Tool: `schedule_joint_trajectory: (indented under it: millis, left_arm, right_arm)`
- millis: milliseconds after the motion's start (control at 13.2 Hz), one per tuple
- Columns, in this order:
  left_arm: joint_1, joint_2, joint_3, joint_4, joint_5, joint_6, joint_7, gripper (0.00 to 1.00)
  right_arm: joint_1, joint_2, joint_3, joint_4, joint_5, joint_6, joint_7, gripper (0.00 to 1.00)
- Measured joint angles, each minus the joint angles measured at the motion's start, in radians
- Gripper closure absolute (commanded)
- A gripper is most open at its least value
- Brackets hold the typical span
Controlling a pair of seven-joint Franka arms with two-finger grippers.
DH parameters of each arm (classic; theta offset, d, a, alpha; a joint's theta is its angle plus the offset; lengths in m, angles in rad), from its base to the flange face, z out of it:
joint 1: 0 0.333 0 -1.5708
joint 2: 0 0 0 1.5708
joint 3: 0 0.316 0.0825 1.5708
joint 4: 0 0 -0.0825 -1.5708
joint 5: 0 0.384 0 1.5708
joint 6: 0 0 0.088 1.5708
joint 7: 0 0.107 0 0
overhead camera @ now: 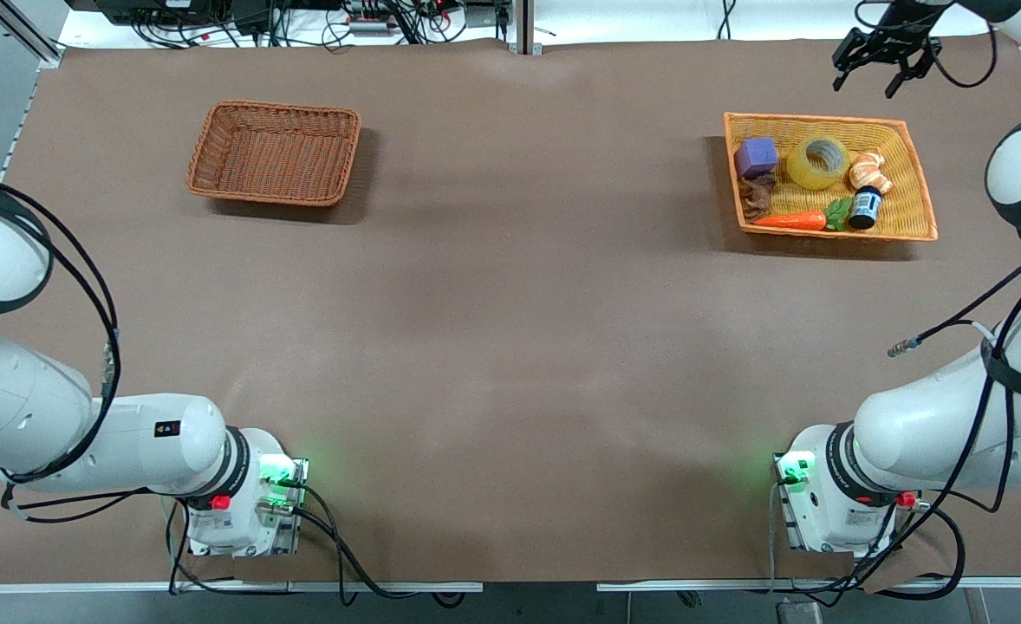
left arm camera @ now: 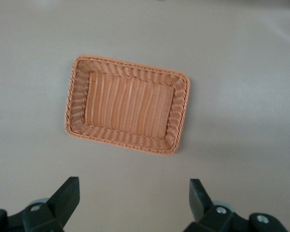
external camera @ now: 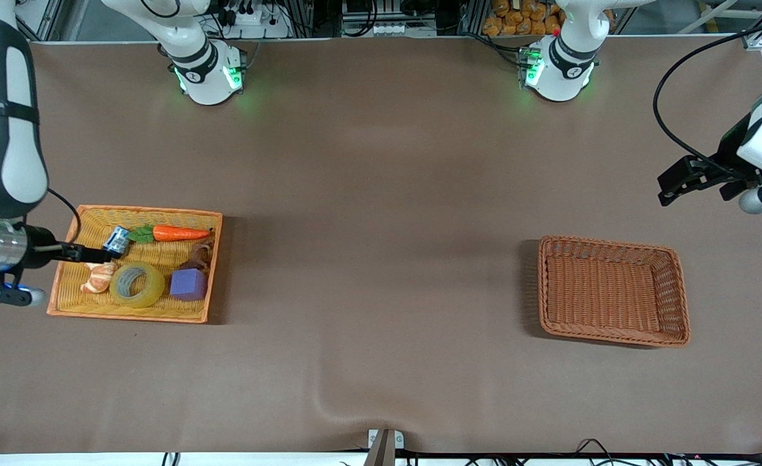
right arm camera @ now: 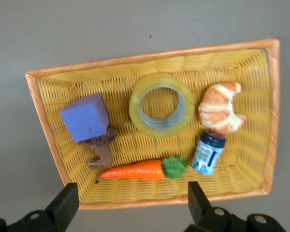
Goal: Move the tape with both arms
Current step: 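Reach the right gripper down to the tape roll in the yellow tray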
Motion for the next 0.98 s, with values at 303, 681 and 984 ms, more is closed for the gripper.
schedule_joint_trajectory:
  millis: [303,681,984]
  left_arm:
    - [-0.017,-0.002,-0.045,0.001,0.0,-0.043,0.008,0.0]
    - [-0.009,-0.028,-0.049,0.007,0.0,-0.046,0.013,0.0]
    - [-0.006,-0.031,-0.046,0.007,0.0,-0.049,0.013,0.0]
  right_arm:
    - [0.017,0.073,0.0,0.009,-0.036,0.068,-0.012,0.0]
    - [0.017,0.204,-0.001,0.008,-0.04,0.156,-0.182,0.0]
    - [0.051,0.253,0.002,0.008,-0.04,0.186,-0.1,0.0]
